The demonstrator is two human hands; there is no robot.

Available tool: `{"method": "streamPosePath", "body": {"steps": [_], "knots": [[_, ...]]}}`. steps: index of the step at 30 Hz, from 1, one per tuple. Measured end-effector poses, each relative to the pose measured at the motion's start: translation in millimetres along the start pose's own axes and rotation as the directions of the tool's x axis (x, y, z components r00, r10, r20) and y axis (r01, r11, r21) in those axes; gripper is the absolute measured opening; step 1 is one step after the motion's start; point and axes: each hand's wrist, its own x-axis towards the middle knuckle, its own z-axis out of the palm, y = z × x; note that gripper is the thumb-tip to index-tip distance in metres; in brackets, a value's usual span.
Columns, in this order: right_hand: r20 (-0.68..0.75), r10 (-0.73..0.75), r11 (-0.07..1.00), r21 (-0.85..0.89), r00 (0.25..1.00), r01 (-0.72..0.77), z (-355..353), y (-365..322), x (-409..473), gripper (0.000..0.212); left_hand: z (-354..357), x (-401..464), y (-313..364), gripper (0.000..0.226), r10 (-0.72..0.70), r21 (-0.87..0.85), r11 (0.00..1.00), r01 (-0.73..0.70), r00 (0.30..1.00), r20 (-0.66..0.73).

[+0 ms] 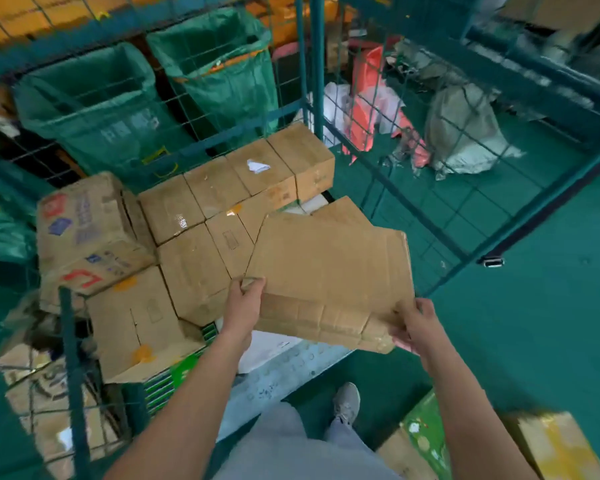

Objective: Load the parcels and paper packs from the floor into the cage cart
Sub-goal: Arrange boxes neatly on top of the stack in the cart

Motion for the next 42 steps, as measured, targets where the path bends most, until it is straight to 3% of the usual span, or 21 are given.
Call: {"method": "streamPosePath", "body": {"steps": [8, 13, 17, 22, 30, 35, 42], "knots": [[0.027, -0.01, 0.986, -0.165, 1.0, 0.015, 29.5, -46.0, 49.6, 0.033, -1.8, 51.7, 21.5, 0.055, -0.021, 0.001, 1.0, 0.021, 0.997, -0.076], [0.008, -0.017, 0.981, -0.192, 1.0, 0.018, 45.9, -66.1, 74.7, 0.04, -0.7, 84.3, 43.8, 0.027, 0.033, 0.016, 0.999, -0.033, 0.998, -0.049], [-0.003, 0.021, 0.986, -0.166, 1.0, -0.021, 51.6, -79.8, 92.3, 0.04, 4.0, 101.7, 63.6, 0.054, 0.111, 0.103, 0.989, -0.107, 0.993, -0.03], [0.038, 0.092, 0.981, -0.177, 0.995, -0.084, 53.4, -92.9, 128.8, 0.016, 23.6, 131.2, 93.6, 0.059, 0.133, 0.181, 0.975, -0.133, 0.991, 0.009], [0.015, 0.251, 0.968, 0.023, 0.968, -0.251, 55.8, -94.2, 201.3, 0.001, 100.8, 199.0, 155.7, 0.054, 0.193, 0.368, 0.902, -0.224, 0.974, 0.12], [0.01, 0.366, 0.923, 0.125, 0.931, -0.364, 74.7, -94.9, 254.0, 0.022, 144.9, 266.5, 179.2, 0.055, 0.181, 0.451, 0.861, -0.236, 0.97, 0.163], [0.091, 0.43, 0.858, 0.27, 0.898, -0.438, 127.4, -103.2, 296.5, 0.011, 168.4, 356.1, 187.4, 0.063, 0.162, 0.584, 0.775, -0.243, 0.969, 0.189]]}}
